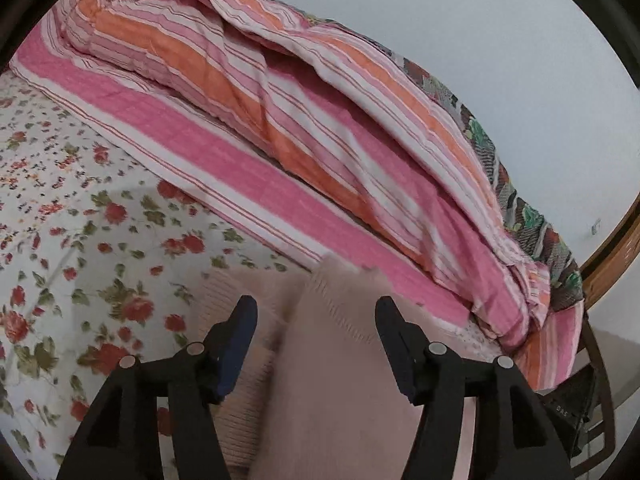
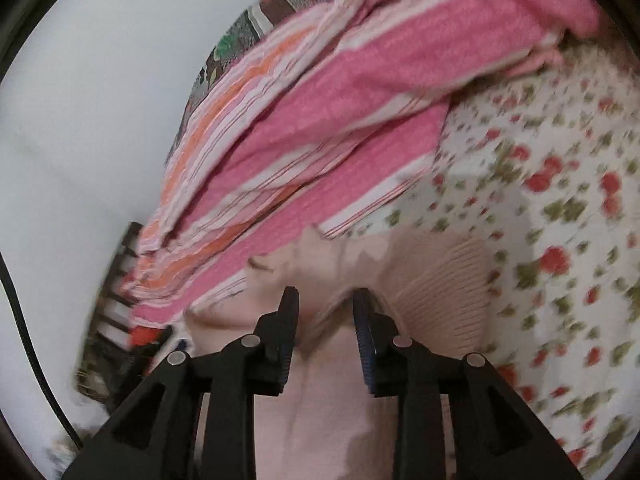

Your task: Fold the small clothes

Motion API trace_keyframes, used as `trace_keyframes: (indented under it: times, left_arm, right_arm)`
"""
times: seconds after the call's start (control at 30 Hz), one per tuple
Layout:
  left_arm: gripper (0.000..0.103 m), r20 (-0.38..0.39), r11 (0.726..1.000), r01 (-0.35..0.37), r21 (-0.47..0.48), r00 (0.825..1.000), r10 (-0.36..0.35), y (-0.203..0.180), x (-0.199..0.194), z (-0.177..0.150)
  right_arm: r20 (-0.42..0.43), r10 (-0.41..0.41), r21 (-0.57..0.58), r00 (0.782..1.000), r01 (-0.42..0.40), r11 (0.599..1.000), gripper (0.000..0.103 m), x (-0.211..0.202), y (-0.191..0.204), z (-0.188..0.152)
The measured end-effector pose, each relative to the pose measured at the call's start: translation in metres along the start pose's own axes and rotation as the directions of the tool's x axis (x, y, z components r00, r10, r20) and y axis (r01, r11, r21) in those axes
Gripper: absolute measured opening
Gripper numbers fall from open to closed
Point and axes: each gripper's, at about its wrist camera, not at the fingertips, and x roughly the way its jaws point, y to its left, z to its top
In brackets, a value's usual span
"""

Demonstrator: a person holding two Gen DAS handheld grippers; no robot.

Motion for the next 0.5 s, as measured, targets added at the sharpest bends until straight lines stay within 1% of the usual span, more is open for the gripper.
trace_keyframes:
  times: [0.1, 0.17, 0.23, 0.33, 0.4, 0.47, 0.5]
  left_arm:
    - [0.059, -0.033, 1.0, 0.003, -0.011, 0.999, -0.003, 0.002, 0.004, -0.001]
    - [0.059, -0.026, 1.0, -0.015, 0.014, 1.0, 0.015, -0.003, 0.002, -0.006]
    - [0.059, -0.015, 0.997, -0.045, 0.06, 0.999, 0.046, -0.01, -0.001, -0.011]
    - [0.059, -0.007, 0.992, -0.075, 0.097, 0.997, 0.076, -0.017, -0.006, -0.017]
    - [0.059, 0.001, 0.991, -0.095, 0.099, 0.995, 0.095, -0.016, -0.011, -0.02]
    - [0.06, 0.014, 0.985, -0.116, 0.127, 0.993, 0.115, -0.017, -0.019, -0.026]
    - [0.06, 0.025, 0.982, -0.129, 0.14, 0.992, 0.127, -0.017, -0.023, -0.028]
  right_arm:
    - [0.021, -0.043, -0.045, 0.999, 0.044, 0.998, 0.029, -0.007, 0.001, -0.004]
    - [0.053, -0.136, -0.117, 0.989, 0.141, 0.983, 0.029, -0.011, 0.007, -0.01]
    - [0.065, -0.201, -0.159, 0.977, 0.209, 0.965, 0.029, -0.013, 0.009, -0.016]
    - [0.034, -0.224, -0.198, 0.974, 0.226, 0.954, 0.029, -0.016, 0.012, -0.022]
    - [0.053, -0.234, -0.225, 0.971, 0.24, 0.944, 0.029, -0.025, 0.018, -0.029]
    - [0.08, -0.232, -0.256, 0.969, 0.245, 0.935, 0.03, -0.04, 0.026, -0.04]
    - [0.088, -0.228, -0.264, 0.97, 0.244, 0.933, 0.034, -0.045, 0.029, -0.044]
